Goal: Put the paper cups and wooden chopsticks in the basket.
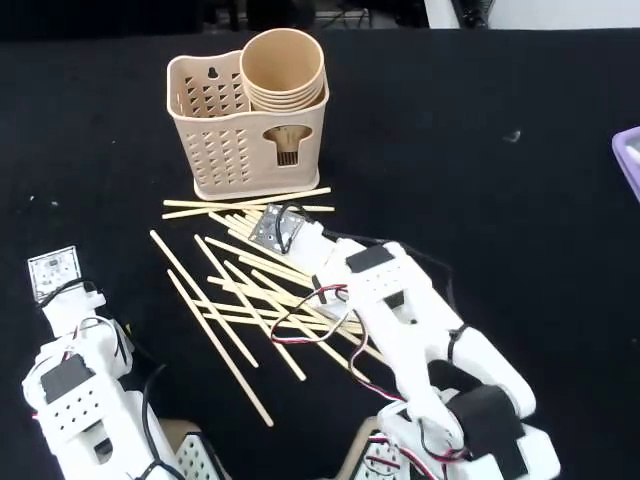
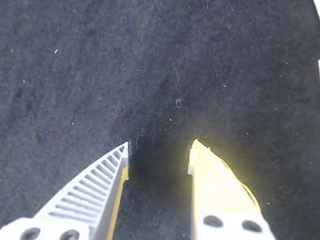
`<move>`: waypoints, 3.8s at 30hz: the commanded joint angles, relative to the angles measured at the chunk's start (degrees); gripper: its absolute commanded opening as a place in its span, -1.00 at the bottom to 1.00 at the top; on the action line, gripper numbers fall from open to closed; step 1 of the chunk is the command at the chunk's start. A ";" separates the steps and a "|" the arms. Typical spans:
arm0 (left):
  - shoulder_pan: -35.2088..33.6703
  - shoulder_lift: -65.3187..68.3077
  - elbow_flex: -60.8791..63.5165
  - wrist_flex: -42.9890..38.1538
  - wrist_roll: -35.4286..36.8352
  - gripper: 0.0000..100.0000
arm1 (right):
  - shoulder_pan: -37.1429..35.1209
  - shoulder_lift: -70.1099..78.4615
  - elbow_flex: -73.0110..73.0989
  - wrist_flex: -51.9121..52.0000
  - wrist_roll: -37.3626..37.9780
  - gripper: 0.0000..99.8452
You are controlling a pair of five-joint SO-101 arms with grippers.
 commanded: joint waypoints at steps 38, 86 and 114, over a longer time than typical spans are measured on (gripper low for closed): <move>0.31 -0.62 -0.13 -0.26 0.35 -0.60 | -15.21 -13.41 3.91 12.40 -10.11 -0.67; 0.31 -0.62 -0.04 -0.18 0.35 -0.60 | -15.03 -14.02 -10.24 15.65 -15.12 -0.98; 0.66 -0.62 0.48 -0.26 0.35 -0.60 | -16.70 1.80 -37.93 -58.29 -24.18 -0.98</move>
